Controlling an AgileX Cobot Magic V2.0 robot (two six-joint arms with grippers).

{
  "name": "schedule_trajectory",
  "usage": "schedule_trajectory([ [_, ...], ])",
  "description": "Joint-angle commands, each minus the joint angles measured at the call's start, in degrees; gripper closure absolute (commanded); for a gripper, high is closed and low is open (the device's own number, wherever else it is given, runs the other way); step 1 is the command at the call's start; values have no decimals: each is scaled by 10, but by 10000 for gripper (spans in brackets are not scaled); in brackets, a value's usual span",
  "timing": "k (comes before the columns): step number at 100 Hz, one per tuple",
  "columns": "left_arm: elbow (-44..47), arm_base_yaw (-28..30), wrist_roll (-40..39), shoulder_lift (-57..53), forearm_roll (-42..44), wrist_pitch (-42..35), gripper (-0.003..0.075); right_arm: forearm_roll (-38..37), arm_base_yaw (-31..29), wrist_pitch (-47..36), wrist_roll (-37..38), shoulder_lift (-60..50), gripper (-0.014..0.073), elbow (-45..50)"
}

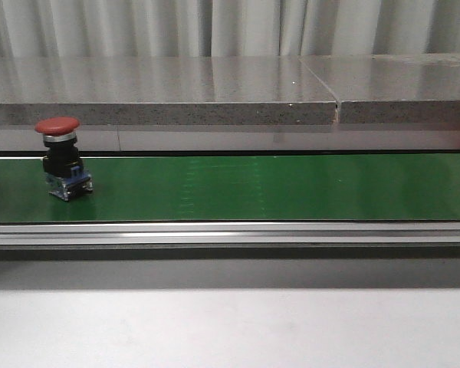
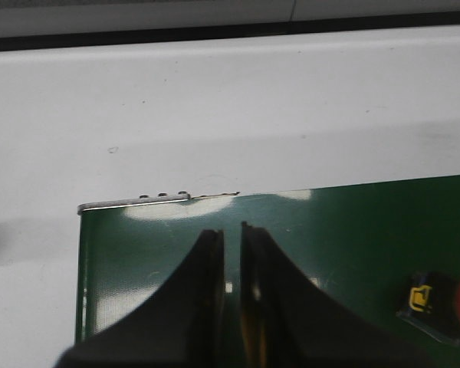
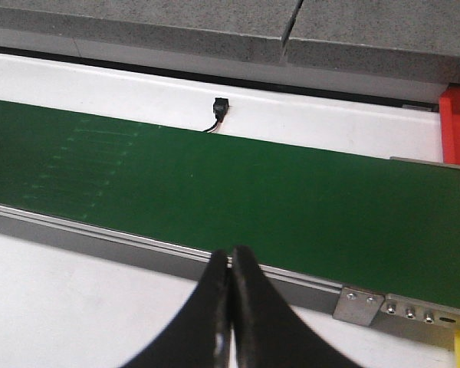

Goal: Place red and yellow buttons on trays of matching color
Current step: 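Set the yellow button on the belt and open the left gripper, then lower the right gripper onto the red button on the belt, grasp, lift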

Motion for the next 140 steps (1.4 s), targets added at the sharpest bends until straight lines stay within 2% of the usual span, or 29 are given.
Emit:
schedule_trajectory([
  [1, 17, -15, 2, -55, -16, -56, 741, -4, 2, -43, -5, 3, 660, -15],
  [52, 197, -30, 2, -300, -64, -78, 741, -4, 2, -61, -3, 4, 660, -15],
  [61, 222, -30, 2, -344, -64, -76, 741, -3, 2, -39, -3, 19, 660, -26],
  [72, 249, -30, 2, -394, -64, -76, 741, -4, 2, -9, -7, 64, 660, -50],
  [84, 268, -30, 2, -427, -52, -75, 741, -3, 11, -15, -18, 112, 660, -78],
  [140, 291, -30, 2, -462, -47, -58, 741, 2, 135, -10, -25, 372, 653, -273],
])
